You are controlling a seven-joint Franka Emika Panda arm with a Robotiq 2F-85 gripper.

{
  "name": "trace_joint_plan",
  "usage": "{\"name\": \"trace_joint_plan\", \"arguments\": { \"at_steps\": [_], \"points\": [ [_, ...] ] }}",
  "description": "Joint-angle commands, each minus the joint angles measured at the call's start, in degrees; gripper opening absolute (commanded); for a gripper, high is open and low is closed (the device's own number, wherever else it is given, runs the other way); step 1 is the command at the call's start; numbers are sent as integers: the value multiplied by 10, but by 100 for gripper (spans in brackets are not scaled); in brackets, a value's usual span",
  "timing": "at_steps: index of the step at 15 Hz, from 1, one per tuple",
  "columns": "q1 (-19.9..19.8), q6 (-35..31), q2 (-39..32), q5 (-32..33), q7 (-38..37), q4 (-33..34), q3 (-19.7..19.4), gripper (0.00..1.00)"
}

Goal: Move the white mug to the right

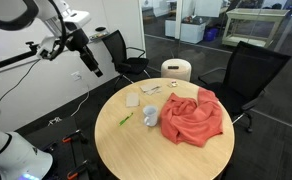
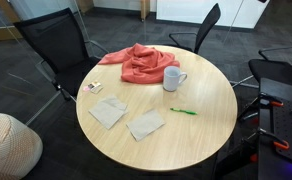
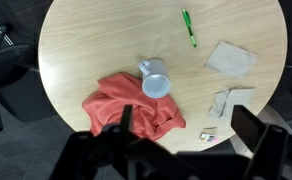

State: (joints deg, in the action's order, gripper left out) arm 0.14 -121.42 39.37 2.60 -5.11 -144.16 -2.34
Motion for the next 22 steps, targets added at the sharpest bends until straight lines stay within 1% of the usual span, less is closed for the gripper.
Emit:
{"name": "trace_joint_plan", "arguments": {
  "at_steps": [1, 7, 9, 11, 12, 15, 19, 22],
  "points": [
    [-15, -56, -50, -16, 29, -8, -25, 100],
    [-23, -149, -121, -37, 61, -30, -59, 100],
    [-22, -168, -150, -50, 78, -30, -70, 100],
    [-21, -175, -173, -67, 99, -28, -81, 100],
    [-31, -157, -152, -51, 77, -30, -63, 100],
    [-31, -164, -173, -59, 88, -30, -69, 100],
    [-31, -165, -173, -59, 88, -30, -69, 100],
    [-24, -172, -224, -76, 102, -1, -79, 100]
  ]
}}
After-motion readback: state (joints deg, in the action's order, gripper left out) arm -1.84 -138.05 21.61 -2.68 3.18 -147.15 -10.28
